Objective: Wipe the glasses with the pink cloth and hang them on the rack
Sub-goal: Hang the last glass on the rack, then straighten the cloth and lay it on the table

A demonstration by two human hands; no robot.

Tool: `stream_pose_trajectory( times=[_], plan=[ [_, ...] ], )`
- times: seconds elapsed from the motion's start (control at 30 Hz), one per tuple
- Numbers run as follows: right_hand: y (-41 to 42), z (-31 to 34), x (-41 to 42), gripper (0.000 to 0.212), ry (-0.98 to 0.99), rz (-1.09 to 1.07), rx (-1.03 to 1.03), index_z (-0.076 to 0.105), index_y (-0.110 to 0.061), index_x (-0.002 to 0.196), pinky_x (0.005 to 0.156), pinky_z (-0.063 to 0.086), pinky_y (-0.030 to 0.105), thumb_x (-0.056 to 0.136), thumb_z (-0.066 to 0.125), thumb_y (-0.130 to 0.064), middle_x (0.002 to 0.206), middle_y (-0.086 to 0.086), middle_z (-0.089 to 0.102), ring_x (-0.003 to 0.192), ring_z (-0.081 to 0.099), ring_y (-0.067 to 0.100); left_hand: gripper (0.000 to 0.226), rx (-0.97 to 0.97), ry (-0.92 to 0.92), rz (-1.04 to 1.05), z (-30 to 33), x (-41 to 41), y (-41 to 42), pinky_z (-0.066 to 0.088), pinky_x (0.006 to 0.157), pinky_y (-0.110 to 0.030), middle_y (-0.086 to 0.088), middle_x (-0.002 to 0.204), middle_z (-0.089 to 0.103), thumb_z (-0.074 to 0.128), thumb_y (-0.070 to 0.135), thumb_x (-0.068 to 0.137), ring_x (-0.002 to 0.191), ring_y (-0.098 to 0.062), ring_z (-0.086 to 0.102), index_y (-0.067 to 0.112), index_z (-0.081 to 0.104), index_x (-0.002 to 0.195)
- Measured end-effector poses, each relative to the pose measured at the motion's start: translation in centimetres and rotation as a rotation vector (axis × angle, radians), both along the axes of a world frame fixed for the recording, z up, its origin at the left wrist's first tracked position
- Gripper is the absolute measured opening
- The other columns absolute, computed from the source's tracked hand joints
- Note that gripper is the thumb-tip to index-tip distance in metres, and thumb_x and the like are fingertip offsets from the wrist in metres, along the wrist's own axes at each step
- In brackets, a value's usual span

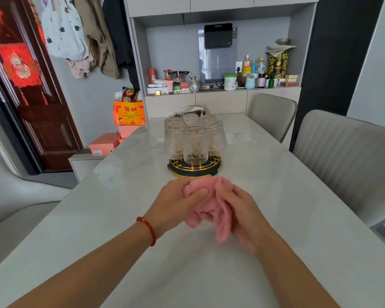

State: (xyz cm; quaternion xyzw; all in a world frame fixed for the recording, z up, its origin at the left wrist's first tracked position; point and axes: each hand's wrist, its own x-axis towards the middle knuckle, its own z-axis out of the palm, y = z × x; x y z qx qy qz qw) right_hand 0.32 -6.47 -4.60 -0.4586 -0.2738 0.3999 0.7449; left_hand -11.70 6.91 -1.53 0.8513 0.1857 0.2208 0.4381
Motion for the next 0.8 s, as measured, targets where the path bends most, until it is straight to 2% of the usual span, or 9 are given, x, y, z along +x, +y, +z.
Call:
stream_pose_trajectory(
  times=[0.07,0.13,0.23,0.33,0.5,0.57,0.63,0.7,0.8],
  plan=[
    [0.1,-0.3,-0.9,0.045,-0.239,-0.110,-0.168,0.062,-0.013,0.125,0.087,0.061,0.049,0.085,0.078,-0.027,0.110,0.014,0.075,0.102,0.074,0.032,0.026,-0.017,-0.048,0.050,0.7,-1.4,0.6,0.061,0.068,-0.048,-0.010,0.084,0.076,0.074,0.034,0.091,0.076,-0.031,0.073,0.010,0.067,0.099],
    [0.1,-0.1,-1.8,0.026,-0.450,-0.238,-0.287,0.068,-0.018,0.115,0.080,0.062,0.036,0.090,0.068,-0.012,0.104,0.006,0.078,0.092,0.075,0.018,0.021,-0.074,-0.044,0.019,1.8,-2.8,1.1,0.054,0.053,-0.036,-0.009,0.077,0.072,0.073,0.022,0.096,0.063,-0.025,0.068,0.003,0.065,0.099],
    [-0.4,0.9,-2.0,0.022,-0.193,-0.206,-0.184,0.074,-0.011,0.111,0.085,0.057,0.040,0.098,0.056,-0.009,0.106,0.011,0.078,0.100,0.074,0.024,0.008,-0.152,-0.023,-0.045,3.3,-4.7,2.5,0.050,0.051,-0.027,-0.002,0.074,0.068,0.069,0.008,0.097,0.064,-0.014,0.064,0.004,0.062,0.096],
    [-1.3,2.1,-3.1,0.024,-0.052,-0.096,-0.106,0.072,-0.010,0.118,0.089,0.053,0.043,0.100,0.057,-0.014,0.113,0.011,0.076,0.100,0.071,0.023,0.007,-0.492,-0.036,-0.113,4.1,-6.4,3.4,0.057,0.060,-0.025,-0.005,0.082,0.070,0.064,0.002,0.097,0.075,-0.015,0.067,0.004,0.061,0.103],
    [-2.9,3.2,-4.5,0.019,-0.027,-0.155,-0.195,0.070,-0.004,0.111,0.068,0.062,0.041,0.100,0.058,-0.013,0.106,0.014,0.076,0.089,0.074,0.024,0.031,-0.649,0.029,-0.035,2.1,-6.7,2.9,0.063,0.084,-0.040,-0.022,0.116,0.073,0.067,0.021,0.099,0.099,-0.027,0.073,-0.003,0.061,0.118],
    [-3.8,3.0,-4.0,0.018,-0.204,-0.253,-0.400,0.070,-0.006,0.109,0.071,0.064,0.045,0.100,0.060,-0.018,0.107,0.015,0.075,0.091,0.074,0.026,0.038,-0.431,0.217,0.095,0.2,-6.4,2.8,0.064,0.076,-0.041,-0.019,0.112,0.072,0.072,0.033,0.096,0.089,-0.027,0.076,0.007,0.059,0.120],
    [-5.1,2.3,-3.4,0.024,-0.653,-0.306,-0.794,0.070,-0.011,0.109,0.082,0.062,0.043,0.100,0.058,-0.030,0.109,0.012,0.073,0.095,0.071,0.026,0.040,0.141,0.457,0.213,-1.6,-6.5,2.5,0.061,0.079,-0.041,-0.011,0.115,0.065,0.070,0.041,0.094,0.093,-0.028,0.072,0.017,0.055,0.123],
    [-6.2,1.5,-3.1,0.032,-0.975,-0.329,-1.055,0.067,-0.015,0.116,0.090,0.057,0.041,0.098,0.056,-0.039,0.116,0.009,0.069,0.100,0.067,0.027,0.036,0.554,0.327,0.182,-3.2,-6.9,1.3,0.054,0.090,-0.039,-0.002,0.118,0.058,0.064,0.045,0.094,0.109,-0.023,0.061,0.024,0.058,0.123],
    [-8.1,1.8,-3.0,0.039,-1.073,-0.264,-0.937,0.056,-0.028,0.128,0.085,0.058,0.039,0.091,0.064,-0.038,0.122,0.003,0.054,0.094,0.067,0.025,0.047,0.551,0.143,-0.188,-3.9,-8.1,-1.8,0.046,0.096,-0.030,0.011,0.117,0.056,0.060,0.062,0.082,0.113,-0.011,0.049,0.034,0.063,0.119]
  ],
)
